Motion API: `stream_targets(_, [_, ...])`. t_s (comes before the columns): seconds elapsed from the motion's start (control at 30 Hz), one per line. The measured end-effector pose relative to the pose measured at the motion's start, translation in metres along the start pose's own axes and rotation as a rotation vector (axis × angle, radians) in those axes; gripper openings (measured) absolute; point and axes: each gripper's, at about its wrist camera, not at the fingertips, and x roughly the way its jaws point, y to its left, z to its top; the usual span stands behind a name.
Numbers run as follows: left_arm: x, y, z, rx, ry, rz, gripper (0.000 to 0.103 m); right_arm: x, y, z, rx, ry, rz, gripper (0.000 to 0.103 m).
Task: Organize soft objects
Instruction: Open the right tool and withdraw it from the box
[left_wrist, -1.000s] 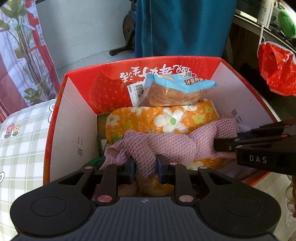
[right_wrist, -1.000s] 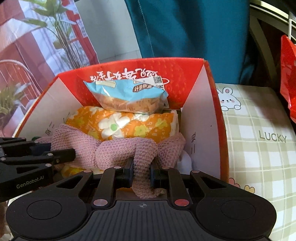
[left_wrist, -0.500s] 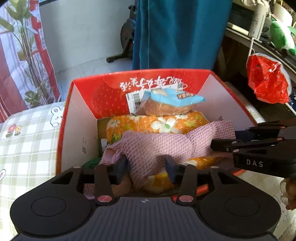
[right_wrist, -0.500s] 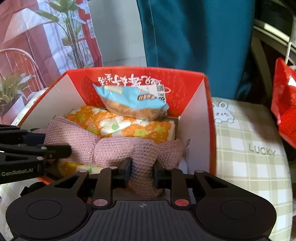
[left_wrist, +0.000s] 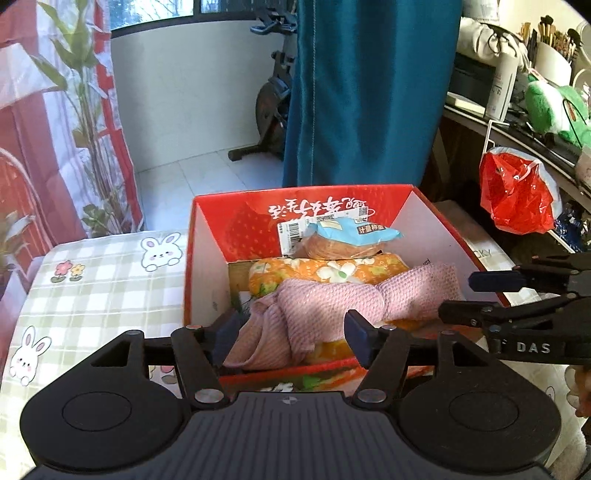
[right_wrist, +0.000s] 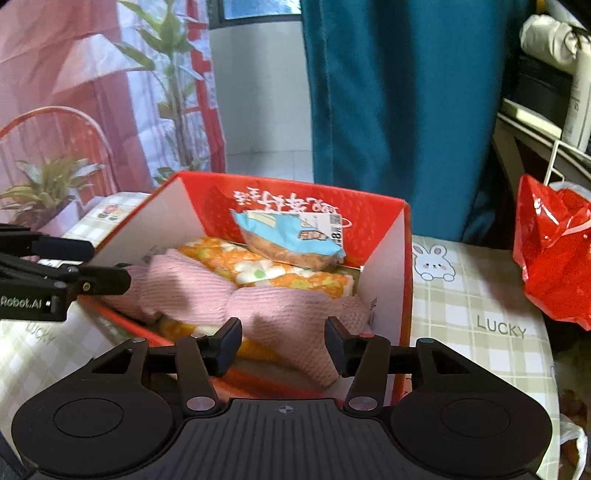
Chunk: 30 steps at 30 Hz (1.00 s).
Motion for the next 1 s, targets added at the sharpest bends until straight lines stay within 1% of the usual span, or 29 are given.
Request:
stream_targets(0.13, [-0.013,0.004,-0.003,-0.027,-0.021,0.000,0.065,-0.015,0.006,-0.005,-0.023,-0.011,0.003,0.049])
stream_targets(0.3, [-0.027,0.000,-0.012,-0.021,-0.049,0.007,0.065,-0.029,0.009,-0.012,-0.028,-0.037,-0.012,0.051])
stream_targets(0.43, [-0.030,-0.003,-0.022,-0.024,-0.056,0.001,0.065,-0.037,0.010,-0.018,-0.027,-0.054,-0.007,0.051])
stream_targets(0.63, [-0.025,-0.004,-0.046,-0.021,-0.021,-0.020,0.065,-0.044,0.009,-0.037,-0.017,-0.080,-0.010,0.050])
stream_targets(0.7, [-0.022,-0.003,-0.054,-0.019,-0.006,-0.026,0.061,-0.046,0.009,-0.046,-0.014,-0.094,-0.026,0.050])
stream_targets(0.73, [-0.020,-0.003,-0.057,-0.019,0.000,-0.026,0.056,-0.045,0.008,-0.050,-0.011,-0.095,-0.030,0.050])
stream_targets(0.77, [-0.017,-0.002,-0.060,-0.022,0.009,-0.028,0.052,-0.045,0.006,-0.054,-0.005,-0.096,-0.034,0.050])
stream_targets(0.9, [-0.002,-0.002,-0.071,-0.043,0.044,-0.040,0.049,-0.037,0.000,-0.068,0.021,-0.077,-0.033,0.048])
stream_targets(1.0, [0.011,-0.007,-0.079,-0.038,0.068,-0.032,0.047,-0.029,0.000,-0.077,0.030,-0.060,-0.028,0.047])
